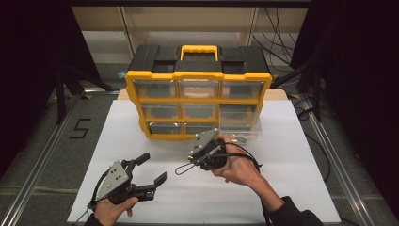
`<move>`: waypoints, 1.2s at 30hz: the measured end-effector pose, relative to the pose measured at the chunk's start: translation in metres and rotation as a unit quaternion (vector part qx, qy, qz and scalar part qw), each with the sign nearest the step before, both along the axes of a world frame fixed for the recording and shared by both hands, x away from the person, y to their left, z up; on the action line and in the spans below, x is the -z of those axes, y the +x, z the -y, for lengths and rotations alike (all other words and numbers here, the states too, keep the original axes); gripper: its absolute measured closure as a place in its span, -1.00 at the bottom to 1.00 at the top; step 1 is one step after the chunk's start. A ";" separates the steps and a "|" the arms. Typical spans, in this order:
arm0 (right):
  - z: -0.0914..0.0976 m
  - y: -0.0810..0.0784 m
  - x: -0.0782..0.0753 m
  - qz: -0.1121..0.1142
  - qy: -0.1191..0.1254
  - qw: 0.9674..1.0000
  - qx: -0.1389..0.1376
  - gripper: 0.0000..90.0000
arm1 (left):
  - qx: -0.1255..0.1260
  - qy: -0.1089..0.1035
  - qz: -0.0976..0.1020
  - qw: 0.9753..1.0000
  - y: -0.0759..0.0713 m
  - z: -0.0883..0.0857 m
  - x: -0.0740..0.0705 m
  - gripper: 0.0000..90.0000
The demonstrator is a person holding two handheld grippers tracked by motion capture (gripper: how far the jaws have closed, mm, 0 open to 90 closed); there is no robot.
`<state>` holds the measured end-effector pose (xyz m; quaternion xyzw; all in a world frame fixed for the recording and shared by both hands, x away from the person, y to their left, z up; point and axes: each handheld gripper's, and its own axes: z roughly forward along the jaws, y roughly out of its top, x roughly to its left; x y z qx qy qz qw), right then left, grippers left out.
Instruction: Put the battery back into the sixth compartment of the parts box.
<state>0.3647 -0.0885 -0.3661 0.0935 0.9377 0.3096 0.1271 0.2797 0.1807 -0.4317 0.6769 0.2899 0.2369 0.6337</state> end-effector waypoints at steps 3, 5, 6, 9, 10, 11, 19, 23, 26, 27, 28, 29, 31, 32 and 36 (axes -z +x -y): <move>0.006 -0.002 -0.015 0.018 0.017 1.000 0.008 0.71 | 0.000 0.000 0.001 1.000 0.000 0.000 0.000 -0.65; 0.013 -0.004 -0.026 0.026 0.031 0.999 0.017 0.71 | 0.000 0.000 0.000 1.000 0.000 0.000 0.000 -0.65; 0.013 -0.004 -0.026 0.026 0.031 0.999 0.017 0.71 | 0.000 0.000 0.000 1.000 0.000 0.000 0.000 -0.65; 0.025 -0.004 -0.041 0.049 0.053 0.997 0.028 0.71 | 0.002 0.002 0.002 1.000 0.001 0.000 0.000 -0.65; 0.029 -0.004 -0.046 0.056 0.056 0.996 0.034 0.71 | 0.002 0.002 0.002 1.000 0.001 0.000 0.000 -0.65; 0.032 -0.004 -0.049 0.061 0.057 0.996 0.036 0.71 | 0.000 0.001 0.000 1.000 0.000 0.000 0.000 -0.65; 0.062 -0.003 -0.076 0.085 0.099 0.989 0.068 0.71 | 0.000 0.001 0.001 1.000 0.000 0.000 0.000 -0.65; 0.076 0.000 -0.083 0.093 0.113 0.985 0.087 0.71 | 0.000 0.001 0.002 1.000 0.000 0.000 0.000 -0.65; 0.085 0.003 -0.086 0.099 0.119 0.983 0.099 0.71 | 0.000 0.002 0.003 1.000 0.000 0.000 0.000 -0.65; 0.088 0.004 -0.087 0.100 0.122 0.982 0.104 0.71 | 0.000 0.002 0.002 1.000 0.000 0.001 0.000 -0.65; 0.091 0.004 -0.088 0.101 0.123 0.981 0.110 0.71 | 0.000 0.001 0.001 1.000 0.000 0.000 0.000 -0.65; 0.094 0.005 -0.089 0.103 0.125 0.980 0.114 0.71 | 0.000 0.001 0.002 1.000 0.000 0.000 0.000 -0.65; 0.101 0.007 -0.090 0.103 0.128 0.978 0.125 0.71 | -0.001 0.002 0.002 1.000 0.001 0.000 0.000 -0.65; 0.104 0.009 -0.090 0.108 0.128 0.978 0.128 0.71 | -0.001 0.002 0.002 1.000 0.001 0.000 0.000 -0.65; 0.113 0.011 -0.092 0.111 0.132 0.974 0.149 0.71 | 0.000 0.002 0.002 1.000 0.000 0.000 0.000 -0.65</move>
